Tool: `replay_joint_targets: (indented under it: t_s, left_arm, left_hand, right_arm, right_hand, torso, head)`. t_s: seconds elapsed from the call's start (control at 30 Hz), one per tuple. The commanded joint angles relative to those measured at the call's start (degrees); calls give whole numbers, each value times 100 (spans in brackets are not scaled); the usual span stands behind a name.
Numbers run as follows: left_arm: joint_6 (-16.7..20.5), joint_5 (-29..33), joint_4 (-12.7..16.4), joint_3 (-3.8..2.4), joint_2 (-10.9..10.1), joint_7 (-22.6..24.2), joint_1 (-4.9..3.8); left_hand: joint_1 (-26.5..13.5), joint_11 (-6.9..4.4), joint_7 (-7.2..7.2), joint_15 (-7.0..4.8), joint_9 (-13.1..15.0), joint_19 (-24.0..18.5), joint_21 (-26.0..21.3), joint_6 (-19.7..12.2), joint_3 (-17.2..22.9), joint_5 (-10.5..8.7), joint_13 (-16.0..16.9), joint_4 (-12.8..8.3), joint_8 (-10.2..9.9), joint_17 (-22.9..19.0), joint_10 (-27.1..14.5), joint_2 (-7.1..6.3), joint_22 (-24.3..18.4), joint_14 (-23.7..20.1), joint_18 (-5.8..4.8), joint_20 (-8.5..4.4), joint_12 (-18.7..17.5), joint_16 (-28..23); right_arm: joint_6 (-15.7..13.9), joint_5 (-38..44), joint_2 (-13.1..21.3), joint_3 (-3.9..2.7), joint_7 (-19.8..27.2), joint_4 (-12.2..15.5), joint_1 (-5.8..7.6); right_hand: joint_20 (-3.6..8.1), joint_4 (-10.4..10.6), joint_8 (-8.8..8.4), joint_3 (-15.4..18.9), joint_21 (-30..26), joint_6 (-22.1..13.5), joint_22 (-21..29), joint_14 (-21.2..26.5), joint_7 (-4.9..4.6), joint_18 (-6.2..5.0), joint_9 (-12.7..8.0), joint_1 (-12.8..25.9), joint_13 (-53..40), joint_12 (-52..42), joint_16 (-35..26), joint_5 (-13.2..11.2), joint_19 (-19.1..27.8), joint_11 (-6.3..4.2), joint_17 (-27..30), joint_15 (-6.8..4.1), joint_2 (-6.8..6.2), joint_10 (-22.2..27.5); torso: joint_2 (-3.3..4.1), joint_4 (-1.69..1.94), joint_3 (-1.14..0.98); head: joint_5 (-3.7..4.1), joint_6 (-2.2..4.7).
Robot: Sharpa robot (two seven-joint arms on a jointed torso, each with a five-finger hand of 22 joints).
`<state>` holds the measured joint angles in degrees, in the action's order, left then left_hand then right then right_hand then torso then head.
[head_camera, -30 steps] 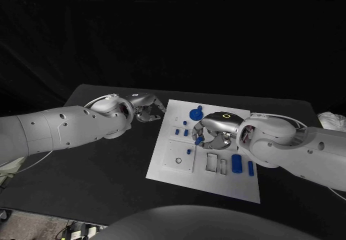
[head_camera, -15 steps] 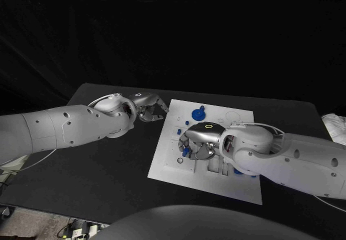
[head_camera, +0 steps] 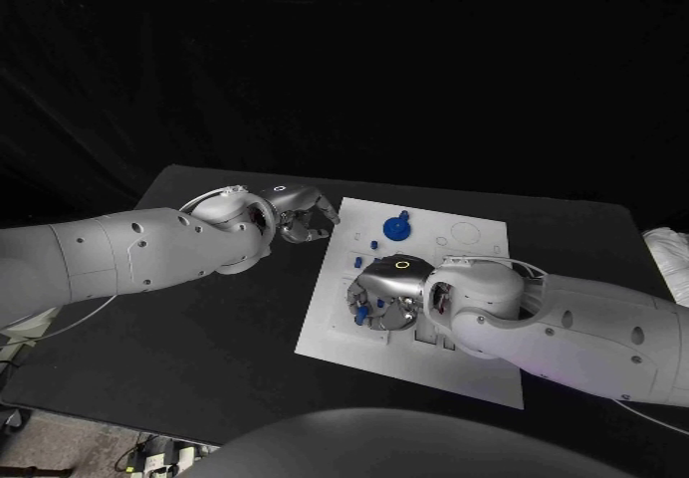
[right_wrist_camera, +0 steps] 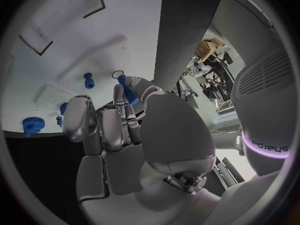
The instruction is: Assemble the parts on the task board
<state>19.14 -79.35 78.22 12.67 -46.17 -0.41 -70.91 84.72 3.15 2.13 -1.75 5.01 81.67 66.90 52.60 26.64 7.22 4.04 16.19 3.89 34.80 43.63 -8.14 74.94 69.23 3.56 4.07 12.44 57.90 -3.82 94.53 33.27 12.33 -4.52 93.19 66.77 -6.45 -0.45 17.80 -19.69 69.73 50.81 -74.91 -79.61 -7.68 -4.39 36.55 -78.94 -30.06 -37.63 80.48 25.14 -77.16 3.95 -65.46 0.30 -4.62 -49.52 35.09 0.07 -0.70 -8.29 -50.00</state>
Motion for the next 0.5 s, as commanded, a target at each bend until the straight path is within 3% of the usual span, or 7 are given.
replay_joint_targets:
  t_s: [0.03, 0.5]
  left_arm:
    - [-60, 32, 11, -4, 13, 44, -2]
    - [-115, 42, -18, -4, 42, 58, -1]
  left_hand:
    - [34, -2, 38, 0, -7, -20, -30, -4, 4, 20, 3, 15, -5, -5, 29, 2, 906, -48, 97, 37, 29, -34]
    - [42, 2, 45, 2, -7, -22, -35, -2, 12, 31, 3, 10, -4, -14, 32, 8, 905, -52, 98, 39, 30, -38]
  right_arm:
    - [90, 244, -22, -2, -51, -21, -24]
    - [-168, 703, -62, -2, -4, -52, -68]
  right_hand:
    - [0, -11, -36, -40, -20, -34, -850, 29, -19, -53, -3, 32, 7, 25, -20, 43, 47, 26, 4, 2, -42, -3]
    - [-7, -23, -56, -61, -19, -39, -853, 27, -21, -51, -14, 34, 14, 44, -19, 92, 44, 31, -5, 8, -55, 0]
  torso:
    - [-5, -8, 4]
    - [-12, -6, 7]
  head:
    - [-12, 0]
    - [9, 0]
